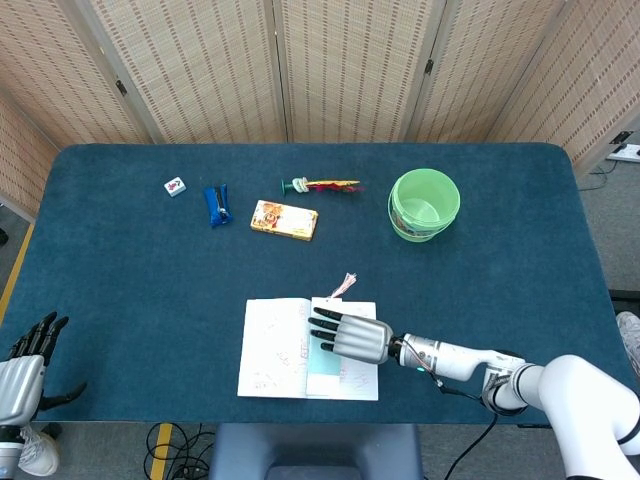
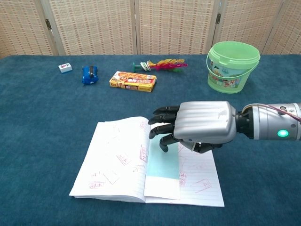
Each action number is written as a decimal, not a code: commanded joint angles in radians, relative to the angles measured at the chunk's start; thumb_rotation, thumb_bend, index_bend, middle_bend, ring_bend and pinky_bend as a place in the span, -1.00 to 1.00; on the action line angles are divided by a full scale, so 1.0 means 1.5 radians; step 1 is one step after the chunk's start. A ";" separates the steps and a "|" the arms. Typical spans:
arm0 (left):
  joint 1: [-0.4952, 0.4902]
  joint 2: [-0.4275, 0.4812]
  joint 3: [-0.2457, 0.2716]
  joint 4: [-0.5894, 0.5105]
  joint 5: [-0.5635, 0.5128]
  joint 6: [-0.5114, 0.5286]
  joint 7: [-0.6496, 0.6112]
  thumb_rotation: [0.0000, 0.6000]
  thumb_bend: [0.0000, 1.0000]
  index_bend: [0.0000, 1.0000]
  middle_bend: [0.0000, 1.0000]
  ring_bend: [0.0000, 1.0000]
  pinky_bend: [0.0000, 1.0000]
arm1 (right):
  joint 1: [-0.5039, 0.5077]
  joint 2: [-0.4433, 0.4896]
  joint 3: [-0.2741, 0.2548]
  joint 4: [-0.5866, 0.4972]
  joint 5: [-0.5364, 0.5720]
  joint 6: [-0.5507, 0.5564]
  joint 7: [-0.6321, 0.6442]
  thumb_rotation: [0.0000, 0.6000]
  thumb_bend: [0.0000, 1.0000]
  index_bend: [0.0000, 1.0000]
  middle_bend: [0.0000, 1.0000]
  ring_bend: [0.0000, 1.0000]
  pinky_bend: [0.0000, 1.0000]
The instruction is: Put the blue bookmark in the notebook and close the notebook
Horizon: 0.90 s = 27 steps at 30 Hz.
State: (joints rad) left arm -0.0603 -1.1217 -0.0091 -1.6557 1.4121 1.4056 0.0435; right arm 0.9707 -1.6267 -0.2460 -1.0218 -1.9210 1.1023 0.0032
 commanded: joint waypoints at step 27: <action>-0.002 -0.003 0.001 0.006 0.000 -0.006 -0.003 1.00 -0.61 -0.91 -1.00 -0.85 -0.68 | -0.053 -0.039 0.019 0.016 0.006 0.007 -0.023 1.00 0.83 -0.27 -0.91 -1.00 -1.00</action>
State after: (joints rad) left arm -0.0637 -1.1268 -0.0083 -1.6469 1.4124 1.3974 0.0388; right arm 0.8918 -1.6857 -0.2177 -0.9974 -1.9115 1.1124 -0.0309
